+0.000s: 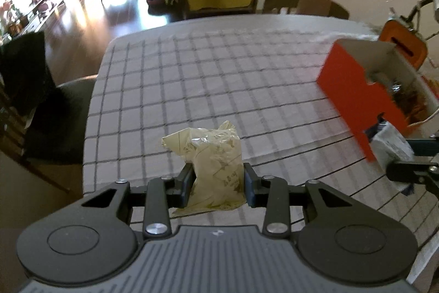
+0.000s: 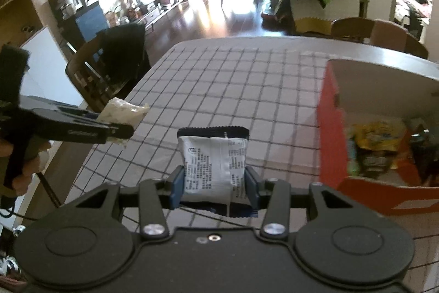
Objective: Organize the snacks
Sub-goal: 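Carry the white packet and cream bag over the box with both grippers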
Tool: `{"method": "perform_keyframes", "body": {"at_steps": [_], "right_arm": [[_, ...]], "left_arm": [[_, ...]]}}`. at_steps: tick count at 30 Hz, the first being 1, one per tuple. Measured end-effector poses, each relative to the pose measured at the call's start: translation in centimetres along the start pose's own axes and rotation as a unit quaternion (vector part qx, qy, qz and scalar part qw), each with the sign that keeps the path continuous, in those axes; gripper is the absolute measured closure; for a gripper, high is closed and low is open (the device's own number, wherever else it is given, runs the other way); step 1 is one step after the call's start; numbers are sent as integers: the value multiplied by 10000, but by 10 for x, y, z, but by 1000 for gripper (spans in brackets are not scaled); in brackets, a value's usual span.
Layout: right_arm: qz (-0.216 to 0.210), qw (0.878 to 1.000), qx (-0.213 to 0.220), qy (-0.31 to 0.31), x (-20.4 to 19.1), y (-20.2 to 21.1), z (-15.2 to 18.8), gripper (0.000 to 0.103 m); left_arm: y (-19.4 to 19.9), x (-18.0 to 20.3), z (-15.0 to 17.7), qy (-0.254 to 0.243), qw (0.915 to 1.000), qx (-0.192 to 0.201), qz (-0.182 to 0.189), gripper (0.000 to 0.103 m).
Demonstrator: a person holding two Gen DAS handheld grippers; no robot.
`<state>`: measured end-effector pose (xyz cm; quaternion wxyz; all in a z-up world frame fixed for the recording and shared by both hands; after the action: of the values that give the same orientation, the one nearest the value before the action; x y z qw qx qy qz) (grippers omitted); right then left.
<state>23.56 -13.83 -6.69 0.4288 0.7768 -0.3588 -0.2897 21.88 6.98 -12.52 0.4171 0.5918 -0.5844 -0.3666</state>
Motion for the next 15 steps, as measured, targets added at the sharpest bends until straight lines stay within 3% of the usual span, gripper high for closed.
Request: {"method": "perform_keyframes", "body": {"at_steps": [15], "right_arm": [[499, 9975, 476, -150, 89, 67, -4, 59]], "left_arm": [[39, 123, -47, -571, 9968, 491, 265, 67]]}}
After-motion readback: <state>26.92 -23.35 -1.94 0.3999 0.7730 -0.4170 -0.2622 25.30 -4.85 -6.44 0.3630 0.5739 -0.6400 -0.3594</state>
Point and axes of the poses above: each gripper's, at about its wrist camera, not at the fingertips, and y roughly against the way its jaws point, x to its right, z to its underside, the point moved 7 cm from there along -y, roughly the way its jaws point, and after that the axes turned 13 degrees about -x, right-handed, at the moved point
